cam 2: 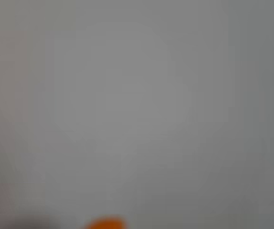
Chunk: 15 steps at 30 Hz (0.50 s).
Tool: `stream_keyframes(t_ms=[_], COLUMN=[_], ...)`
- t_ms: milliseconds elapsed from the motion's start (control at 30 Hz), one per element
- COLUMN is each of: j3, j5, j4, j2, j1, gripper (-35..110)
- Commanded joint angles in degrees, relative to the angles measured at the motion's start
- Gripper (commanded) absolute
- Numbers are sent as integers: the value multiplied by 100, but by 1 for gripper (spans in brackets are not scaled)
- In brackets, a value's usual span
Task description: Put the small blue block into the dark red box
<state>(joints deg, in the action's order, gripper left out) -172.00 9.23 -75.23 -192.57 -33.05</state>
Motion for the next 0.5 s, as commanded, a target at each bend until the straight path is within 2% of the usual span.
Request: stream_keyframes(t_ms=[0,200,467], j3=[44,545,1767], j5=[1037,2048,2777], j4=[70,-132,791], j2=[-123,79,3146], j1=[-229,-457,-870], gripper=[4,9,15])
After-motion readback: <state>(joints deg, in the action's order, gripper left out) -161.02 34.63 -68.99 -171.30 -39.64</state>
